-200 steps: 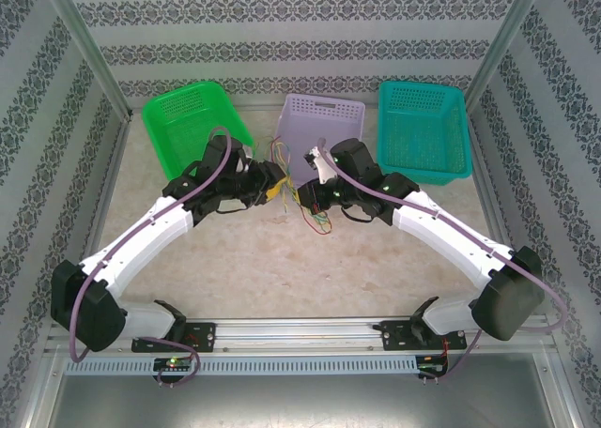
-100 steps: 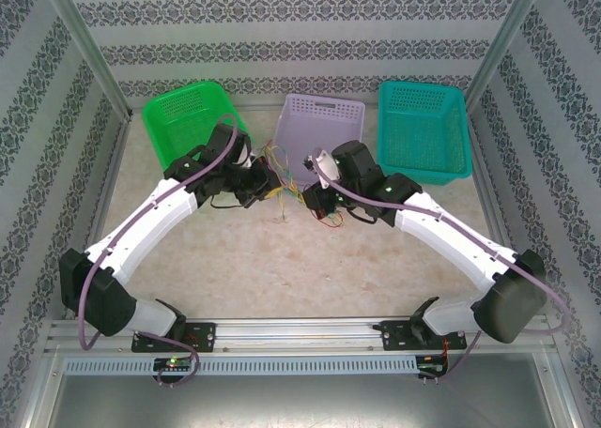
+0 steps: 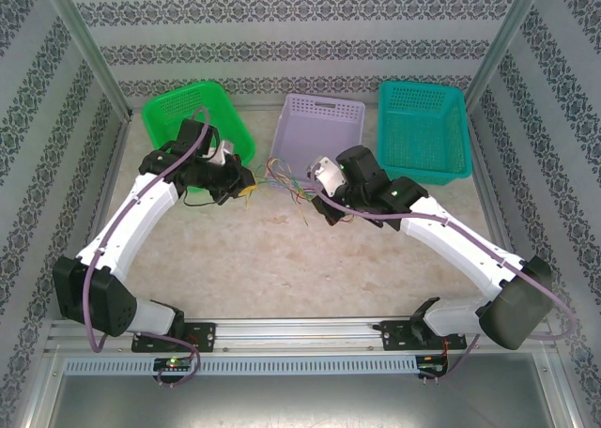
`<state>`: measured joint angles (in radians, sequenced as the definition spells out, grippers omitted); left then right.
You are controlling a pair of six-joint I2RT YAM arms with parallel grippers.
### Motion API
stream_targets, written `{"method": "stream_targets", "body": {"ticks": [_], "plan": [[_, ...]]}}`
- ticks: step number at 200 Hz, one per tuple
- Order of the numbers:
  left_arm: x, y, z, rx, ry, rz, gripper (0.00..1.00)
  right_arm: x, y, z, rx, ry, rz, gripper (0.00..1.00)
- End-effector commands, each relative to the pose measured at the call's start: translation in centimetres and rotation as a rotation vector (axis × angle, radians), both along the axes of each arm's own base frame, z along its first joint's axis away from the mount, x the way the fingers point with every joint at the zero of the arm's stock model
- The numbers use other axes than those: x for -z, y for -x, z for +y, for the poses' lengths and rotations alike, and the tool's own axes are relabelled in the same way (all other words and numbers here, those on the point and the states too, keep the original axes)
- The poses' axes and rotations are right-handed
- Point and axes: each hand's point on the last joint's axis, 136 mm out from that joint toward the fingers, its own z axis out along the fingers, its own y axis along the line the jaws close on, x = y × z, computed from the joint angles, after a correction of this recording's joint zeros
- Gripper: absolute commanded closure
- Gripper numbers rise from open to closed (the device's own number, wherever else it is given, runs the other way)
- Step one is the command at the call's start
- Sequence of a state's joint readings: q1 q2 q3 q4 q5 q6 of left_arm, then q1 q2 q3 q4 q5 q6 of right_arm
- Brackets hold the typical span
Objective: Untangle the cables
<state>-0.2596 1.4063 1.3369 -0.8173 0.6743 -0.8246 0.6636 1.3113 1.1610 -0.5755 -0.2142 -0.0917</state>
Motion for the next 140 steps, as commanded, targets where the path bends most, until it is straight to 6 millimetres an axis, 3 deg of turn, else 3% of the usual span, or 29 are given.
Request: {"method": "stream_targets", "body": {"ticks": [1,50,82,140], "plan": [[0.2,0.2,1.8,0.016,-0.071,0.006,1.00,0.8,0.5,-1.9,-0.002,0.101,-0.020,1.00],[3.0,1.3,9.5,-0.137,-0.408,0.078,1.00,0.3,-0.2,-4.2,0.118,0.032,0.009,1.00],[4.1,1.7,11.4,-0.166,-0.473,0.095,1.00,0.6,-0.1,-5.5,0.163,0.030,0.023,1.00],[3.2,0.6,12.6,-0.182,-0.532,0.049,1.00,2.8,1.4,-6.2,0.127,0.163,0.044,1.00]]}}
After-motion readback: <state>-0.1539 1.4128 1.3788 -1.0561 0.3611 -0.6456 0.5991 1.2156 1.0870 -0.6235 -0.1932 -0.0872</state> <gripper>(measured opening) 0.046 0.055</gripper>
